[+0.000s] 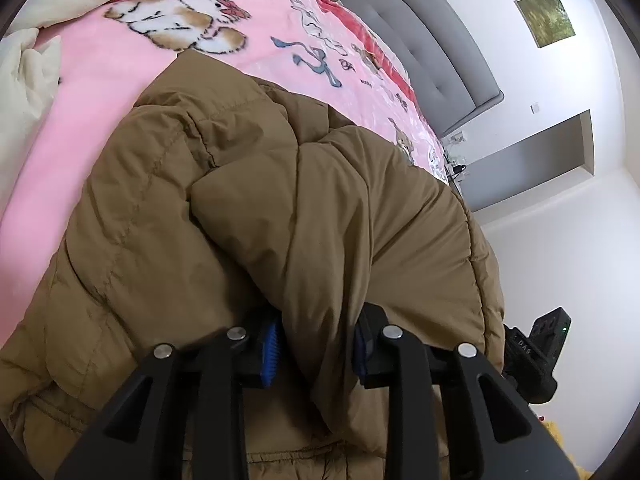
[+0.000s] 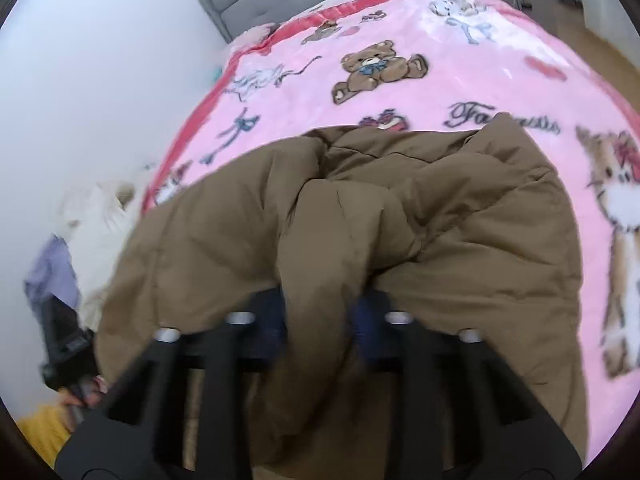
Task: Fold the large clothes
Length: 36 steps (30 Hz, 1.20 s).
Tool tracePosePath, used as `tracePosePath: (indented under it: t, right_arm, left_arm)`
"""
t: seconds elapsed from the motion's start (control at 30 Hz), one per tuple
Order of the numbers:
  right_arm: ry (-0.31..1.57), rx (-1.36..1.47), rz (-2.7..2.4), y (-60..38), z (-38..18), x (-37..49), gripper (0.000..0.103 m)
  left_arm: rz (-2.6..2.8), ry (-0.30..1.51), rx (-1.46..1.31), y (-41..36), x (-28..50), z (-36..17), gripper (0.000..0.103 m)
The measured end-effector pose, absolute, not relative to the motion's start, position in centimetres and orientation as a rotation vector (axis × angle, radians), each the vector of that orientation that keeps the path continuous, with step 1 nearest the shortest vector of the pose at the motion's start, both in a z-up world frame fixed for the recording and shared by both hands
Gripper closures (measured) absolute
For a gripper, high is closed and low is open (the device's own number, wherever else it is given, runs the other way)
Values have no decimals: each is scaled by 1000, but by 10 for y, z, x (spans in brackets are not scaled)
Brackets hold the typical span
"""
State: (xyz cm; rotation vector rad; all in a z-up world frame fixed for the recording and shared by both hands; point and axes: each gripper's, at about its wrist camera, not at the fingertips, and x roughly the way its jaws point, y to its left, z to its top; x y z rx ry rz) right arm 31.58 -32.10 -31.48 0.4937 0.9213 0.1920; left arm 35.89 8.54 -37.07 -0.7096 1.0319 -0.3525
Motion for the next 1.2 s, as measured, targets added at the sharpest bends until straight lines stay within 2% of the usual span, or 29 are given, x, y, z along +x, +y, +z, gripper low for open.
tracePosePath:
  t: [0.07, 0.2, 0.37, 0.4, 0.47, 0.5, 0.63, 0.77, 0.83, 0.9, 0.93, 0.97, 1.0, 1.1, 1.2]
  right_arm:
    - [889, 520, 176, -321, -300, 307, 89]
    - [829, 606, 149, -320, -270, 278, 90]
    - [899, 853, 45, -340, -312, 258, 90]
    - [906, 881, 29, -345, -323, 259, 87]
    - [932, 932, 5, -353, -342, 265, 71]
    - [933, 929, -8, -355, -343, 266, 60]
    - [865, 660, 9, -346, -306, 268, 47]
    - [742, 266, 71, -324, -263, 270, 44]
    - [770, 124, 125, -316, -258, 285, 35]
    - [854, 28, 199, -304, -269, 308, 35]
    - [885, -7, 214, -300, -276, 316, 39]
    - [927, -27, 240, -296, -286, 324, 47]
    - [982, 11, 305, -295, -300, 334, 65]
    - [1007, 191, 320, -307, -307, 336, 84]
    - [968, 352, 300, -318, -283, 324, 88]
  left_arm:
    - [-345, 1030, -699, 85, 359, -370, 74]
    - [-334, 999, -684, 85, 353, -369, 75]
    - [-345, 1008, -761, 90, 347, -378, 74]
    - [-352, 1009, -742, 88, 348, -377, 72]
    - [-355, 1013, -705, 84, 349, -375, 71]
    - [-358, 1016, -694, 83, 351, -374, 71]
    - [-361, 1030, -702, 87, 357, -374, 71]
    - [-373, 1029, -679, 90, 359, -372, 71]
    - [-376, 1030, -686, 90, 360, -372, 71]
    - [-377, 1032, -680, 89, 361, -372, 71]
    - [-377, 1033, -679, 89, 361, -372, 71]
    - [-377, 1034, -680, 90, 361, -372, 71]
    - [-379, 1035, -683, 90, 361, -372, 69]
    - [-371, 1042, -676, 90, 363, -372, 68]
    - [-359, 1047, -652, 89, 364, -371, 68]
